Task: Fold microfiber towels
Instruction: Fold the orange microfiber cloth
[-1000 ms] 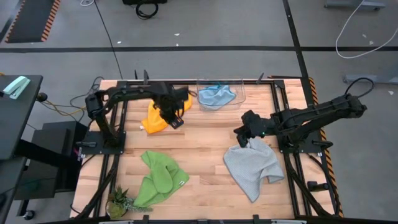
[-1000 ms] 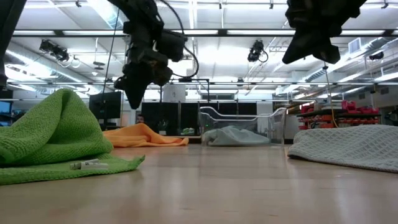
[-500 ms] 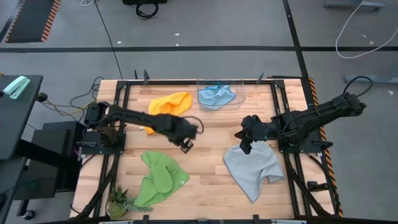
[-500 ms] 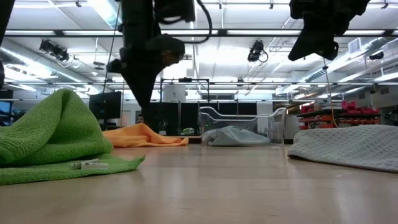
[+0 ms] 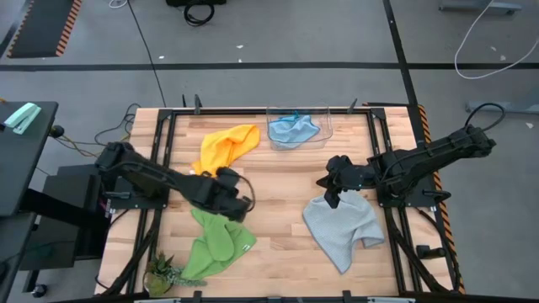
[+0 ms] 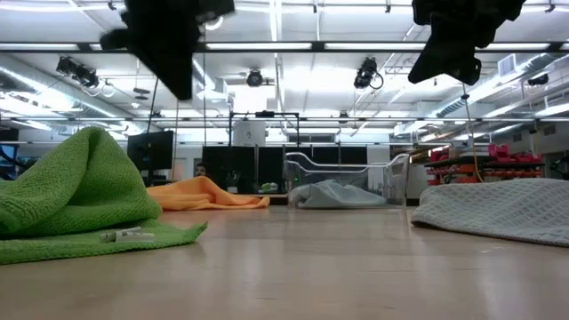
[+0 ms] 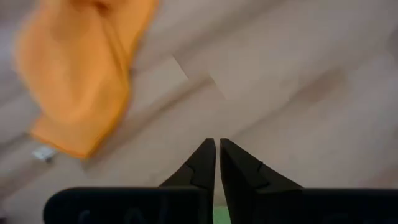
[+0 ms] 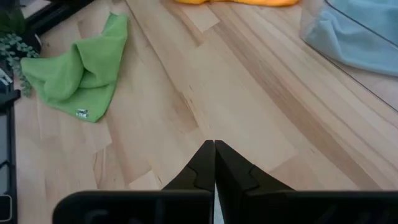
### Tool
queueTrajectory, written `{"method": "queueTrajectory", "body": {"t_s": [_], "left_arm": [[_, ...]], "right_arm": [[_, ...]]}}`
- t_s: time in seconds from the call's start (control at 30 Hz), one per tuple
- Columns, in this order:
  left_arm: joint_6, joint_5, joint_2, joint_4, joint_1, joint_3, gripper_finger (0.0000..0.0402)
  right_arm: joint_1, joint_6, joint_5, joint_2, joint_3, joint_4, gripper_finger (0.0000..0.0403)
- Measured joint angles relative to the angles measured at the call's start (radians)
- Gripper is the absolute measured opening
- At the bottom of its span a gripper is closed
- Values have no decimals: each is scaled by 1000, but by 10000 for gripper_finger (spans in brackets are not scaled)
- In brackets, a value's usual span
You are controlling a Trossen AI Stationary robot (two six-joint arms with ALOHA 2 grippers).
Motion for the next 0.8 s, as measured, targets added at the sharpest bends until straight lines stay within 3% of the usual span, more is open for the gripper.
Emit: {"method": "queueTrajectory", "body": {"t_s": [0.23, 0.8], "left_arm": [[-99, -197, -92, -148, -78, 1, 24], [-2, -195, -108, -66, -75, 0, 21]], "right_arm": [[-3, 50, 0, 0, 0, 37, 11], [-3, 55, -3, -1, 0, 40, 11]]}}
